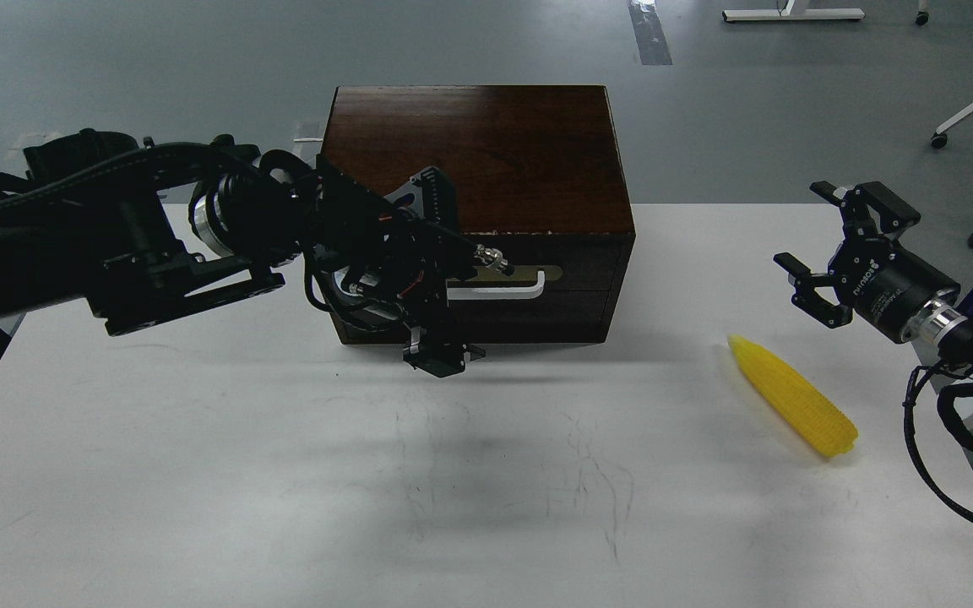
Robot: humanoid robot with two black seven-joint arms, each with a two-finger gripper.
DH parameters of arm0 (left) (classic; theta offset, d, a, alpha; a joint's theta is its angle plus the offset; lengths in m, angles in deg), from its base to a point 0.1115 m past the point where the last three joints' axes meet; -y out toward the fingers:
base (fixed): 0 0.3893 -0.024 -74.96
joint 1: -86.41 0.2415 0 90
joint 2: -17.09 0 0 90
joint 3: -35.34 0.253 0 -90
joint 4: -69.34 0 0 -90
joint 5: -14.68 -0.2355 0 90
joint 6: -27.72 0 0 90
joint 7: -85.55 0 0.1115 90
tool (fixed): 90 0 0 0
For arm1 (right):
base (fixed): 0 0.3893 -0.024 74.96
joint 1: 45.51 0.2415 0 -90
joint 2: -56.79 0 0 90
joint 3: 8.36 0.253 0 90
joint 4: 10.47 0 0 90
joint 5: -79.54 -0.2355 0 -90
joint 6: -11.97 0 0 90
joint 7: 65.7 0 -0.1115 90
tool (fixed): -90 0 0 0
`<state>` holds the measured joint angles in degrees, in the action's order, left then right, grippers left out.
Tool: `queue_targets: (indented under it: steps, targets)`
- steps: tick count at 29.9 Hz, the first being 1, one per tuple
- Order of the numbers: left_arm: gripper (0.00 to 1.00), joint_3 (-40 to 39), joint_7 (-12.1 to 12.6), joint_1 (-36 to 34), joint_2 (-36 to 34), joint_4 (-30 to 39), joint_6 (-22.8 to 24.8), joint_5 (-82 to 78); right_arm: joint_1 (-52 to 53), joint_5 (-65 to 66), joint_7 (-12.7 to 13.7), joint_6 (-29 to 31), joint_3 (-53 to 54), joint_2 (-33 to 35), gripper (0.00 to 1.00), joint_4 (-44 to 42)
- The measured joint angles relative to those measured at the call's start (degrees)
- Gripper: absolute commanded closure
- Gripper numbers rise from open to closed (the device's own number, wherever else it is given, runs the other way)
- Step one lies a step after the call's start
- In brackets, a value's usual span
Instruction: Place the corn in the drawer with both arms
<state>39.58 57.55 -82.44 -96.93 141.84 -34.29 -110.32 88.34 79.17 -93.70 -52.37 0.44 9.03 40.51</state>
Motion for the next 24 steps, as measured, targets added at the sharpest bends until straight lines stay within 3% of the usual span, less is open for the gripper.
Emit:
queue_targets:
  steps: [24]
  targets:
    - [0.02,2.74,0.03,0.82,1.68,0.19,0.01,-0.01,-0.49,-0.04,0.00,-0.36,0.25,-0.04,0.00,0.00]
